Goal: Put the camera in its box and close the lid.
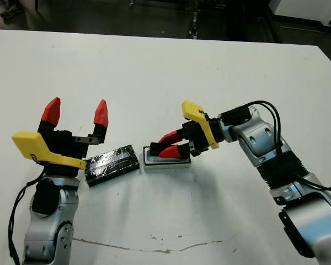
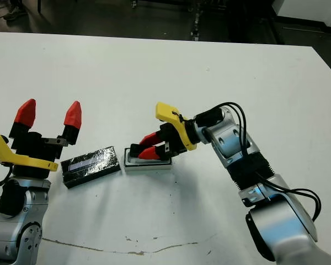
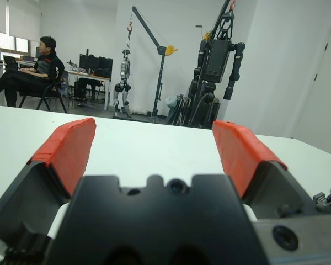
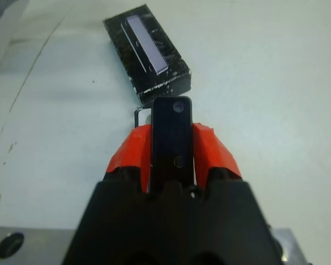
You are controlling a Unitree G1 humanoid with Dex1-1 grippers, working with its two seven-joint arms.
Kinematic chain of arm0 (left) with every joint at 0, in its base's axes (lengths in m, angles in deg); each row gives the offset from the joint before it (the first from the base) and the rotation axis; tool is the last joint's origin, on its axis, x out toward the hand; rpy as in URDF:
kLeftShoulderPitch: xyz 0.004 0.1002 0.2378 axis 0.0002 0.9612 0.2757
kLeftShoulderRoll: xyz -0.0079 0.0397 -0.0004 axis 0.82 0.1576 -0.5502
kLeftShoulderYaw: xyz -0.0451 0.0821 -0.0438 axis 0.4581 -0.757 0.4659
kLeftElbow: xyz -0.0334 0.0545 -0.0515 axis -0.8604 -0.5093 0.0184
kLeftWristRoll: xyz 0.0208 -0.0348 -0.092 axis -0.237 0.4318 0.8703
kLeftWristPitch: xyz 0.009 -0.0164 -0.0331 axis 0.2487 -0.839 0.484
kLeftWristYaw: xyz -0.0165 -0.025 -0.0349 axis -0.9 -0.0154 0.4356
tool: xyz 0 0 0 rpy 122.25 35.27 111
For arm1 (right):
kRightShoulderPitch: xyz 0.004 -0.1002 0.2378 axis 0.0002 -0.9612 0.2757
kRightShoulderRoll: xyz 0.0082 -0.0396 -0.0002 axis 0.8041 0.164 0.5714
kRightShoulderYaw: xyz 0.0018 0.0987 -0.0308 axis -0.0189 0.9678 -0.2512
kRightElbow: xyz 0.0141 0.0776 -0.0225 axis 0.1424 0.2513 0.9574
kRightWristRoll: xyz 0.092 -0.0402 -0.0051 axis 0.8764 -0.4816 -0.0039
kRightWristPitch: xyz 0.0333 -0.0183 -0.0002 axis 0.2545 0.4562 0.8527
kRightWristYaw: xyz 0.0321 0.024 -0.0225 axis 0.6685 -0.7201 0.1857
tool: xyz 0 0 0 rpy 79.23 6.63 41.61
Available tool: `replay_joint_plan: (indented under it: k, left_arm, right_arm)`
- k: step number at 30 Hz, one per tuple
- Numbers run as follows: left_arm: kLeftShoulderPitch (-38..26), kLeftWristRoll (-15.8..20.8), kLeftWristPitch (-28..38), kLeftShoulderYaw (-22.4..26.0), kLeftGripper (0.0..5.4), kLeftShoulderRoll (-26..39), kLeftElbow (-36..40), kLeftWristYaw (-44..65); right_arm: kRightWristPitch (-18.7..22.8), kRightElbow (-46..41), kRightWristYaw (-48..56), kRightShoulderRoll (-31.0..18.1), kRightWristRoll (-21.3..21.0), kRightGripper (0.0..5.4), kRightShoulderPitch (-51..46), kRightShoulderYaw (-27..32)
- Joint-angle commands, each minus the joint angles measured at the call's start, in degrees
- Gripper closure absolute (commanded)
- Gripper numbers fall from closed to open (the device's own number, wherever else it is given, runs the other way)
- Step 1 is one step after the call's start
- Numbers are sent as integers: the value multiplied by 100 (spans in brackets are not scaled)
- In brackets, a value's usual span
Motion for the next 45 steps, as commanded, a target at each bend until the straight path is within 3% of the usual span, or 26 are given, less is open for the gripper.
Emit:
replay_joint_plan:
  k: [1,9,18,33,45]
  left_arm:
    - [73,-31,-4,-2,0,22,-39,13]
    - [84,-25,-34,3,0,8,-9,-16]
    - [81,32,1,21,0,13,-42,34]
    - [66,-17,-10,12,0,12,-33,-5]
    - [58,-14,5,16,0,13,-47,3]
  right_arm:
    - [-124,89,-10,53,10,371,71,38]
    - [-200,142,-14,156,-44,371,60,-2]
    - [191,-7,-30,150,-44,371,7,-74]
    - [-187,1,21,-34,-128,371,-89,-67]
    - [-53,24,135,-242,-187,371,80,-62]
